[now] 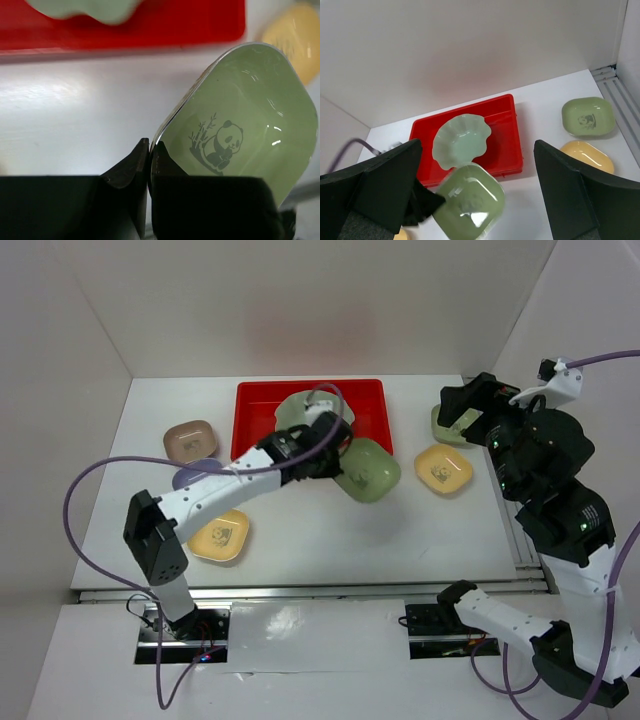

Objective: Place the plates into the plastic bin on the countertop

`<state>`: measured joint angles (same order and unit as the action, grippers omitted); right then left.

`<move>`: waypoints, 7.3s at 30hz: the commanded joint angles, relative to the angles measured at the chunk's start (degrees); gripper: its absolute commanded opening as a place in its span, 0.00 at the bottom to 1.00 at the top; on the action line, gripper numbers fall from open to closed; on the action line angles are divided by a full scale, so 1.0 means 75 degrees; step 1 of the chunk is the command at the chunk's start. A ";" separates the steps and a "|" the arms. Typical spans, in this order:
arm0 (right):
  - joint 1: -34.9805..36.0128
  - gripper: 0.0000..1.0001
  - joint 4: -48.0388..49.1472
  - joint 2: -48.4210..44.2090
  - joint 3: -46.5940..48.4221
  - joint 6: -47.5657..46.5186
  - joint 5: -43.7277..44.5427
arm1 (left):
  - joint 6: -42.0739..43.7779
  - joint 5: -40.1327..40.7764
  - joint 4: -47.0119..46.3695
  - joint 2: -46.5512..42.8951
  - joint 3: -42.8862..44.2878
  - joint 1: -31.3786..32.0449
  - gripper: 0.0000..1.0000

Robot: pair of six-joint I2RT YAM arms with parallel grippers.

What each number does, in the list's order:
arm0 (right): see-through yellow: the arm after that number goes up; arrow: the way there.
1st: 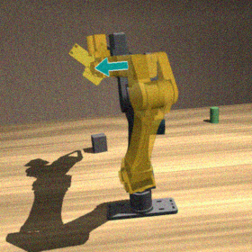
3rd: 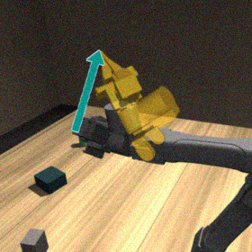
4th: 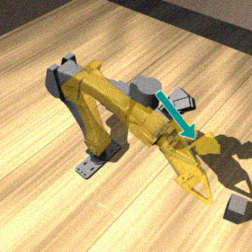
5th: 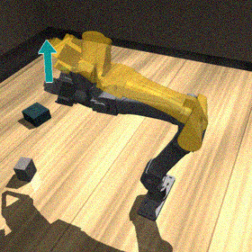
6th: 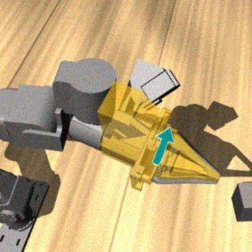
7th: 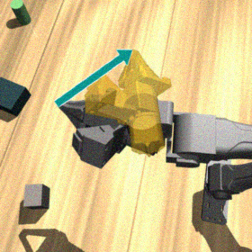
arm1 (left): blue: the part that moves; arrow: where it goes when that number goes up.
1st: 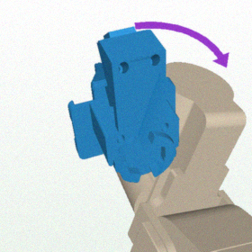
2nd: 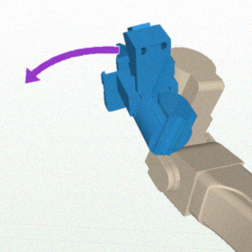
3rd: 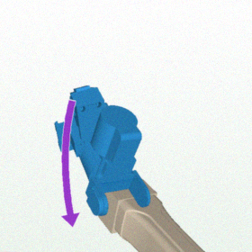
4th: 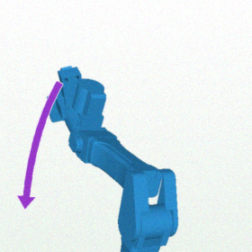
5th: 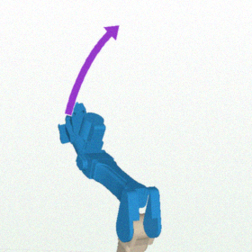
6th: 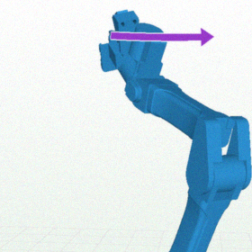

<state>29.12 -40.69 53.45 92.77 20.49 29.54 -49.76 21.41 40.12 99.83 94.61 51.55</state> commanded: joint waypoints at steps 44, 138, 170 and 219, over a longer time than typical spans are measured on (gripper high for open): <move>0.0054 1.00 0.0960 -0.0119 -0.1131 -0.0166 -0.0189 | -0.0854 -0.1144 -0.1060 0.4080 0.3523 -0.3908 0.33; -0.0803 0.00 0.3434 0.6652 -0.0022 0.0912 -0.1093 | 0.2076 -0.1401 0.0580 -0.4955 -0.2337 -0.3510 0.99; 0.0183 0.62 0.2319 0.9408 0.2232 0.2366 -0.0095 | 0.2591 -0.1834 0.0581 -0.5401 -0.2923 -0.4248 0.99; -0.5231 0.80 0.2636 0.8858 -0.0381 0.1076 -0.0575 | 0.2943 -0.3628 -0.0603 -0.5916 -0.4539 -0.4389 0.99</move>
<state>-10.70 -25.56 119.44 90.35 27.55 24.18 -29.50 -4.67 37.98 57.21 61.36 18.90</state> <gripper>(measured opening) 0.804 0.992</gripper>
